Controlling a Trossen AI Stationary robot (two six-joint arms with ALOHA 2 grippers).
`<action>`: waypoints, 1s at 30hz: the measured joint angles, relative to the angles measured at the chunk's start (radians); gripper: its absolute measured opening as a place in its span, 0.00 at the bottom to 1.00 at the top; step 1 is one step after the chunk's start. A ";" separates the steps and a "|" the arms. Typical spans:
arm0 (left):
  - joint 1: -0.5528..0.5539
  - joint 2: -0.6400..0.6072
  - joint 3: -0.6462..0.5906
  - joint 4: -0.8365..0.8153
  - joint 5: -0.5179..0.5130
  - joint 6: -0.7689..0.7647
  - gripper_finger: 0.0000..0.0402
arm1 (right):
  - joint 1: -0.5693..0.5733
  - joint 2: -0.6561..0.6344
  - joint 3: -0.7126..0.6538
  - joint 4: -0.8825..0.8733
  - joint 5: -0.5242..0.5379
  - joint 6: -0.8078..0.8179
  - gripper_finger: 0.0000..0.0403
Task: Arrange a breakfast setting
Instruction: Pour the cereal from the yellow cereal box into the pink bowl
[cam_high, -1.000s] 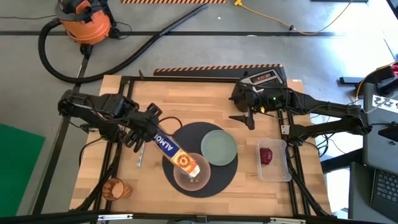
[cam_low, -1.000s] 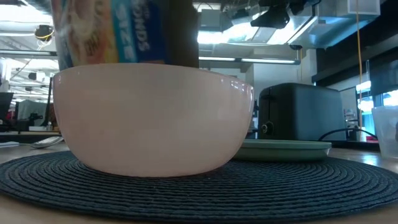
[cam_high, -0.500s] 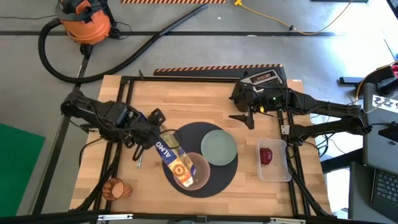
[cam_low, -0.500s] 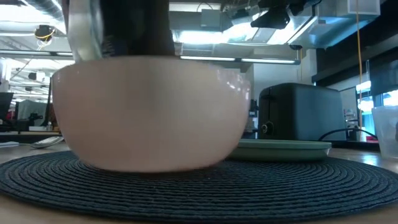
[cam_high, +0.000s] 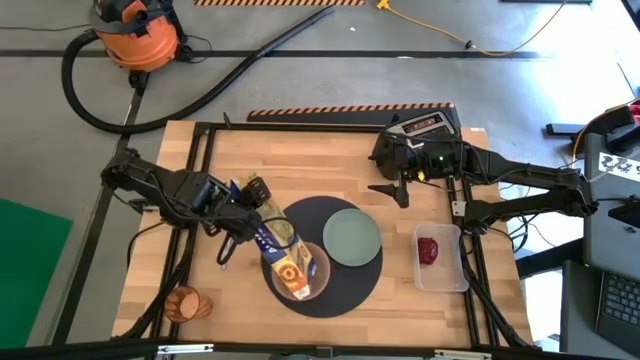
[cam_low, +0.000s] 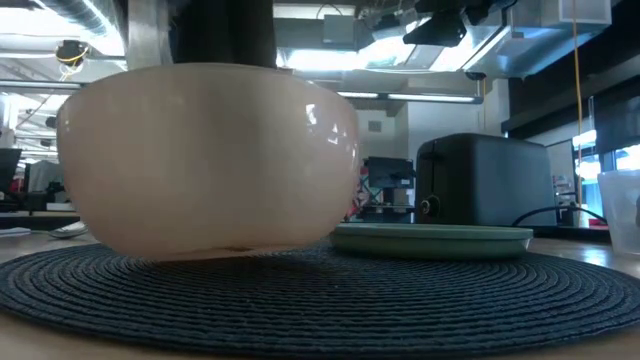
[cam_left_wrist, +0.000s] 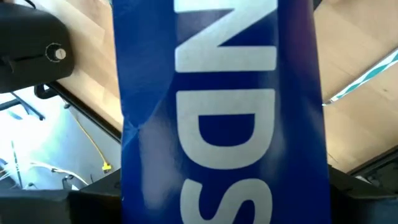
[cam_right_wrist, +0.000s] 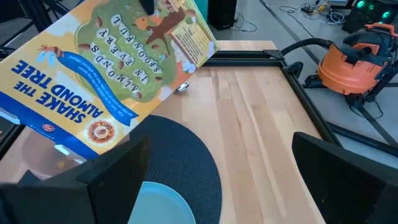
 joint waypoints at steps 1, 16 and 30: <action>0.000 0.000 0.000 0.000 0.000 0.000 0.64 | 0.000 0.000 0.000 0.000 0.000 0.000 0.94; 0.000 0.000 0.002 -0.001 -0.018 0.002 0.64 | 0.000 0.000 0.000 -0.001 0.000 0.000 0.94; 0.003 0.000 0.064 -0.002 0.101 -0.089 0.64 | 0.000 0.000 0.000 -0.032 0.000 0.002 0.94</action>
